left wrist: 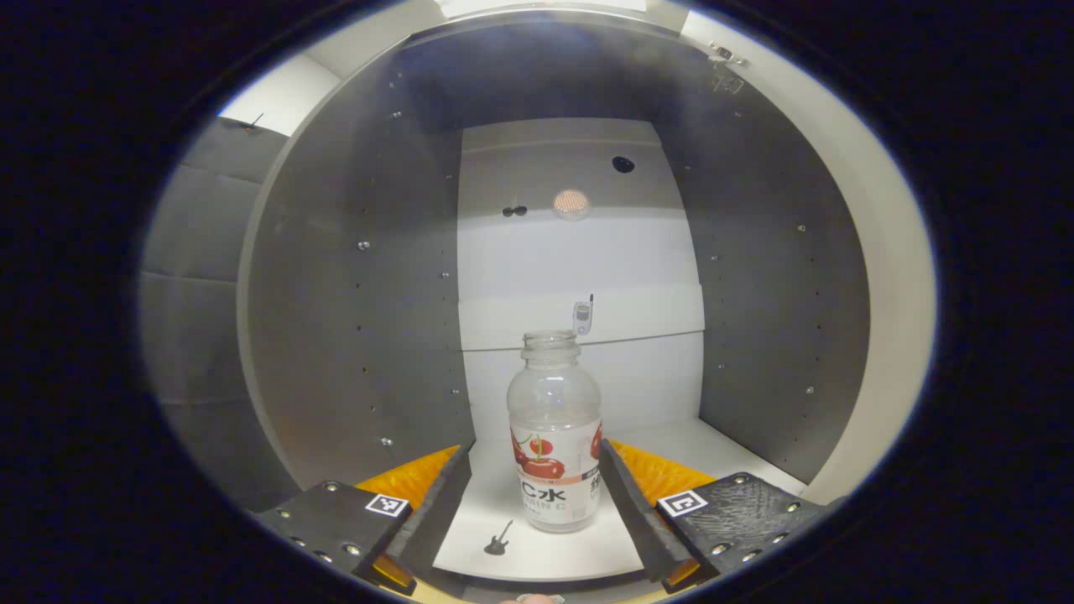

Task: Open the cabinet door with the right hand, grasp the bottle in the cabinet with the left hand and place it on the coaster, then close the cabinet door with the right hand.

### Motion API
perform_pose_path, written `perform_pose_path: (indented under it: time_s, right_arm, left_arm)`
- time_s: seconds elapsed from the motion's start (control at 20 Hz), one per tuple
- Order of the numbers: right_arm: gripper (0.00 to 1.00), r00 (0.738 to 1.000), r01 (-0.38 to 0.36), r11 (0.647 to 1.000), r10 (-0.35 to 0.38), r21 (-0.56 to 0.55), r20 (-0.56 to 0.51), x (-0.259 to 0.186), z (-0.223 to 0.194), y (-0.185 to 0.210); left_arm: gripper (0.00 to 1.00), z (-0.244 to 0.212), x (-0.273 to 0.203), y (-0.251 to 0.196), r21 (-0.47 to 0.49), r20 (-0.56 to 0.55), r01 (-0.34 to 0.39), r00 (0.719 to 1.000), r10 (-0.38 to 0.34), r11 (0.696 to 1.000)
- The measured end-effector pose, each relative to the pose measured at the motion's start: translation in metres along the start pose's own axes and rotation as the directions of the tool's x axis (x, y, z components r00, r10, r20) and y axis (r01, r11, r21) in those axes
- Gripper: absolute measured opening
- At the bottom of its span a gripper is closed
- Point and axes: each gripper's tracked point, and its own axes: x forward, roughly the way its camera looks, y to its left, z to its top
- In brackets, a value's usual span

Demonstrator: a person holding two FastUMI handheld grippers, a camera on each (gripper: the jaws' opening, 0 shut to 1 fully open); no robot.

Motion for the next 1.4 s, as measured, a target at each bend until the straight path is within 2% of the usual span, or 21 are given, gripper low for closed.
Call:
perform_pose_path:
  time_s: [0.1, 0.15, 0.2, 0.25, 0.3, 0.35, 0.45, 0.5, 0.65, 0.7, 0.8, 0.85, 0.9, 0.95, 1.15, 1.4]
  right_arm:
    - [0.94, 0.999, 0.041, 0.999, -0.041, 0.005, 0.008, -0.004, -0.005, -0.018]
    - [0.94, 0.998, 0.065, 0.998, -0.065, 0.015, -0.01, -0.004, -0.011, -0.029]
    - [0.95, 0.996, 0.084, 0.996, -0.083, 0.026, -0.035, -0.001, -0.019, -0.038]
    - [0.95, 0.993, 0.102, 0.994, -0.1, 0.036, -0.059, 0.001, -0.026, -0.046]
    - [0.95, 0.991, 0.116, 0.992, -0.113, 0.044, -0.074, 0.001, -0.029, -0.051]
    - [0.95, 0.988, 0.136, 0.99, -0.133, 0.045, -0.078, 0.003, -0.03, -0.057]
    - [0.95, 0.982, 0.177, 0.983, -0.175, 0.039, -0.066, 0.003, -0.028, -0.072]
    - [0.95, 0.981, 0.189, 0.981, -0.186, 0.04, -0.057, 0.006, -0.027, -0.076]
    - [0.95, 0.976, 0.217, 0.974, -0.214, 0.072, -0.048, 0.012, -0.028, -0.089]
    - [0.95, 0.972, 0.231, 0.969, -0.228, 0.088, -0.049, 0.013, -0.028, -0.092]
    - [0.95, 0.95, 0.31, 0.948, -0.306, 0.071, -0.063, 0.017, -0.036, -0.11]
    - [0.95, 0.927, 0.369, 0.929, -0.365, 0.035, -0.082, 0.016, -0.043, -0.123]
    - [0.95, 0.907, 0.415, 0.91, -0.412, 0.011, -0.092, 0.014, -0.046, -0.131]
    - [0.95, 0.896, 0.437, 0.899, -0.434, 0.015, -0.094, 0.016, -0.047, -0.13]
    - [0.95, 0.886, 0.46, 0.883, -0.449, 0.089, -0.115, 0.02, -0.054, -0.114]
    - [0.95, 0.839, 0.541, 0.837, -0.53, 0.085, -0.123, 0.007, -0.064, -0.107]
  left_arm:
    - [0.89, -0.002, 0.01, -0.005, -0.004, -0.001, 0.016, 1.0, -0.016, 1.0]
    - [0.94, -0.005, 0.013, -0.01, 0.007, -0.011, 0.021, 1.0, -0.02, 1.0]
    - [0.89, -0.006, 0.017, -0.016, 0.017, -0.012, 0.025, 1.0, -0.025, 1.0]
    - [0.92, -0.005, 0.022, -0.021, 0.026, -0.007, 0.031, 0.999, -0.031, 0.999]
    - [0.89, -0.006, 0.025, -0.025, 0.035, -0.01, 0.041, 0.999, -0.041, 0.999]
    - [0.91, -0.009, 0.028, -0.028, 0.037, -0.022, 0.055, 0.998, -0.055, 0.998]
    - [0.73, -0.008, 0.03, -0.032, 0.025, -0.017, 0.047, 0.999, -0.046, 0.999]
    - [0.71, -0.006, 0.023, -0.031, 0.007, -0.019, 0.045, 0.999, -0.045, 0.999]
    - [0.75, -0.001, 0.019, -0.023, -0.023, -0.03, 0.027, 0.999, -0.028, 0.999]
    - [0.73, 0.002, 0.016, -0.024, -0.027, -0.028, 0.023, 0.999, -0.023, 0.999]
    - [0.73, 0.003, 0.016, -0.024, -0.024, -0.015, 0.022, 1.0, -0.023, 0.999]
    - [0.71, 0.004, 0.016, -0.026, -0.014, -0.009, 0.021, 1.0, -0.022, 1.0]
    - [0.75, 0.005, 0.015, -0.028, -0.013, -0.005, 0.036, 0.999, -0.036, 0.999]
    - [0.72, 0.006, 0.016, -0.03, -0.014, -0.005, 0.052, 0.999, -0.052, 0.999]
    - [0.72, 0.0, 0.019, -0.03, -0.025, 0.0, 0.068, 0.998, -0.068, 0.997]
    - [0.73, -0.003, 0.011, -0.028, -0.011, -0.006, 0.108, 0.994, -0.108, 0.994]
